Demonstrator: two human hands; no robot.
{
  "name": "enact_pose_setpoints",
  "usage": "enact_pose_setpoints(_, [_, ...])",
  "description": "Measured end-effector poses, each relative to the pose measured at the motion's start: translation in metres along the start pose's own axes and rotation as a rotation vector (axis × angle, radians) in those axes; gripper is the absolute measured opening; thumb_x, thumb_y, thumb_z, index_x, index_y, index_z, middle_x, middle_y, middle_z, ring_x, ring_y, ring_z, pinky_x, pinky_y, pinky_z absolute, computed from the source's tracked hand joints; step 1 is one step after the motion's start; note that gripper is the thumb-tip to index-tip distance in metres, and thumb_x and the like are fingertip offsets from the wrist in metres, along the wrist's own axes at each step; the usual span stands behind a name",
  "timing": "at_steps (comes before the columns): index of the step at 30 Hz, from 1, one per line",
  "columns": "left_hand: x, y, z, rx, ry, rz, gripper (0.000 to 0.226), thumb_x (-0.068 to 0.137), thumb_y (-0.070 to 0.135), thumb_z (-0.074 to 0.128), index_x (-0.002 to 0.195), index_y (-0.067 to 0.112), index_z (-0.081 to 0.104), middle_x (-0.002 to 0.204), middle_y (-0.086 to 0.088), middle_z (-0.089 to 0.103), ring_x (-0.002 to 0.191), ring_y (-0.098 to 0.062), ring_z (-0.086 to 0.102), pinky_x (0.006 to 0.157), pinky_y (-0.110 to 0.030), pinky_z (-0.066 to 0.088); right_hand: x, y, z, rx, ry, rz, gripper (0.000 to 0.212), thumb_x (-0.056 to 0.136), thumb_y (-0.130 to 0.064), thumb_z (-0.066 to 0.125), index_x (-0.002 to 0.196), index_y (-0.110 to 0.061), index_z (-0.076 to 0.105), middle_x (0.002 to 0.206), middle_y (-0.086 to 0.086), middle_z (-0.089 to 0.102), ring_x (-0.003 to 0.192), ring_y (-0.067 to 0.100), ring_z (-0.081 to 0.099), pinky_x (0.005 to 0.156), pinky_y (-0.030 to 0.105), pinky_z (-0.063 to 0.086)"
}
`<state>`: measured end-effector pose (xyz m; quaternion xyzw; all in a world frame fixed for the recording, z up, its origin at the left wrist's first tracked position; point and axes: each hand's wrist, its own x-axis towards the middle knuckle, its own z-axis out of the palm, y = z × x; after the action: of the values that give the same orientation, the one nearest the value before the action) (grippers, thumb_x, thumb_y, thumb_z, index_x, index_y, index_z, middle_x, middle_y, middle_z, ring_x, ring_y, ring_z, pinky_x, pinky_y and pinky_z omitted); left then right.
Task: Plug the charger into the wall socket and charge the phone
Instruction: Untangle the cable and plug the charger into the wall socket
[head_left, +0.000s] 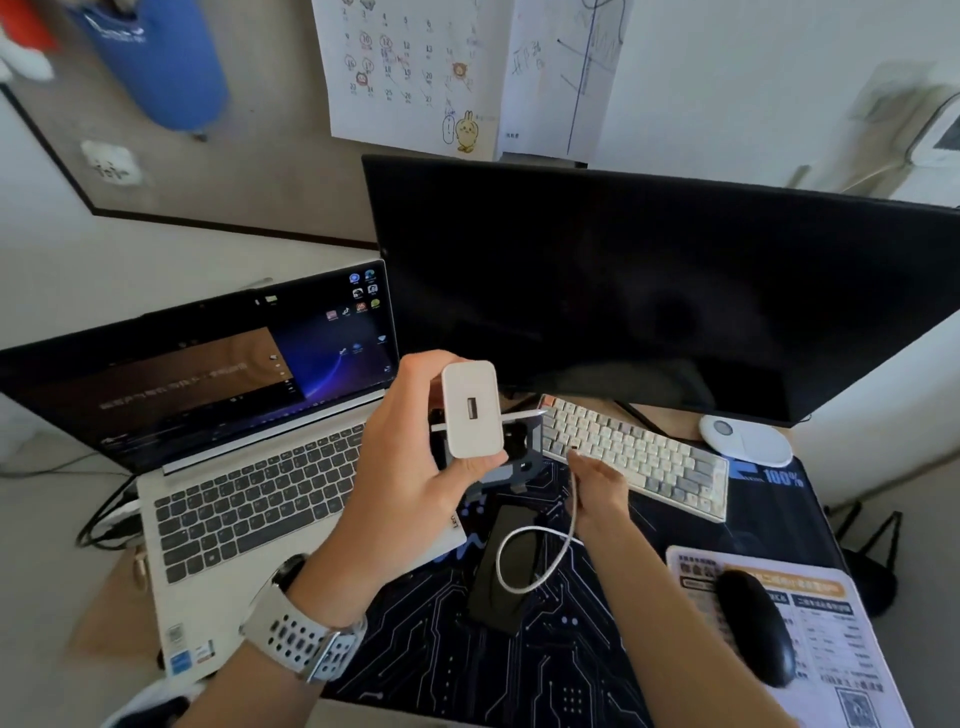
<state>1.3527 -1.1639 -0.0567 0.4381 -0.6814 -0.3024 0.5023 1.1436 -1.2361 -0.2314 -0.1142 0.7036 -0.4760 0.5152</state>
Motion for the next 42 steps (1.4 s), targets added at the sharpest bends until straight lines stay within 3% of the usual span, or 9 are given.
enact_pose_setpoints(2, [-0.002, -0.004, 0.001, 0.037, 0.002, -0.004, 0.054, 0.071, 0.035, 0.072, 0.116, 0.041, 0.042, 0.115, -0.001, 0.059, 0.104, -0.023, 0.058, 0.080, -0.050, 0.052, 0.012, 0.023, -0.005, -0.146, 0.024, -0.010, 0.012, 0.085, -0.016, 0.072, 0.082, -0.005, 0.071, 0.069, 0.008, 0.064, 0.063, 0.023, 0.056, 0.066, 0.037, 0.051])
enact_pose_setpoints(5, [-0.006, -0.011, 0.004, 0.081, 0.005, -0.018, 0.059, 0.072, 0.035, 0.074, 0.113, 0.057, 0.037, 0.114, -0.001, 0.059, 0.104, -0.020, 0.057, 0.081, -0.045, 0.052, 0.024, 0.051, -0.012, -0.364, 0.059, -0.064, 0.017, 0.083, -0.021, 0.075, 0.083, -0.004, 0.073, 0.085, 0.013, 0.071, 0.080, 0.027, 0.062, 0.086, 0.044, 0.052])
enact_pose_setpoints(9, [-0.012, -0.024, 0.009, 0.122, -0.012, -0.043, 0.070, 0.073, 0.023, 0.076, 0.112, 0.063, 0.033, 0.108, 0.015, 0.056, 0.098, -0.012, 0.056, 0.080, -0.031, 0.050, 0.032, 0.063, -0.016, -0.717, -0.024, -0.178, 0.012, 0.083, -0.029, 0.072, 0.081, -0.018, 0.073, 0.090, 0.007, 0.075, 0.083, 0.025, 0.065, 0.075, 0.032, 0.050])
enact_pose_setpoints(14, [-0.025, -0.034, 0.018, 0.131, -0.022, -0.116, 0.068, 0.071, 0.023, 0.076, 0.108, 0.062, 0.035, 0.101, 0.020, 0.055, 0.096, -0.008, 0.056, 0.081, -0.022, 0.047, 0.042, 0.066, -0.022, -0.891, -0.042, -0.253, 0.016, 0.083, -0.022, 0.073, 0.095, -0.012, 0.074, 0.095, 0.011, 0.075, 0.094, 0.028, 0.066, 0.075, 0.029, 0.047])
enact_pose_setpoints(21, [-0.029, -0.030, 0.033, 0.152, -0.053, -0.137, 0.069, 0.069, 0.026, 0.077, 0.108, 0.063, 0.034, 0.101, 0.020, 0.054, 0.095, -0.010, 0.055, 0.081, -0.039, 0.051, 0.043, 0.061, -0.035, -0.847, -0.043, -0.276, 0.019, 0.081, -0.018, 0.075, 0.098, -0.010, 0.071, 0.094, 0.013, 0.074, 0.094, 0.029, 0.067, 0.079, 0.031, 0.049])
enact_pose_setpoints(27, [-0.024, -0.020, 0.055, 0.114, -0.102, -0.092, 0.070, 0.069, 0.028, 0.077, 0.107, 0.067, 0.033, 0.098, 0.034, 0.051, 0.093, 0.001, 0.054, 0.073, -0.010, 0.043, 0.041, 0.057, -0.058, -0.819, -0.051, -0.278, 0.017, 0.079, -0.018, 0.077, 0.095, -0.013, 0.072, 0.094, 0.009, 0.072, 0.093, 0.025, 0.066, 0.081, 0.031, 0.049])
enact_pose_setpoints(32, [-0.021, -0.015, 0.074, 0.072, -0.138, -0.070, 0.070, 0.069, 0.025, 0.076, 0.107, 0.066, 0.034, 0.106, 0.021, 0.055, 0.101, 0.002, 0.054, 0.080, -0.006, 0.044, 0.035, 0.067, -0.074, -0.808, -0.067, -0.264, 0.013, 0.079, -0.018, 0.077, 0.091, -0.014, 0.072, 0.081, 0.002, 0.066, 0.089, 0.025, 0.065, 0.079, 0.033, 0.051])
enact_pose_setpoints(36, [-0.018, -0.012, 0.081, 0.079, -0.152, -0.060, 0.070, 0.069, 0.027, 0.076, 0.108, 0.067, 0.033, 0.109, 0.019, 0.055, 0.106, -0.006, 0.055, 0.084, -0.010, 0.046, 0.035, 0.072, -0.084, -0.805, -0.075, -0.252, 0.011, 0.080, -0.019, 0.076, 0.089, -0.013, 0.073, 0.079, 0.002, 0.066, 0.086, 0.024, 0.064, 0.076, 0.033, 0.049])
enact_pose_setpoints(42, [-0.014, -0.009, 0.088, 0.074, -0.151, -0.063, 0.064, 0.069, 0.027, 0.077, 0.110, 0.059, 0.038, 0.108, 0.018, 0.057, 0.107, -0.014, 0.058, 0.089, -0.040, 0.052, 0.036, 0.072, -0.096, -0.793, -0.082, -0.256, 0.010, 0.082, -0.024, 0.073, 0.086, -0.015, 0.073, 0.078, 0.002, 0.067, 0.080, 0.021, 0.062, 0.071, 0.033, 0.049])
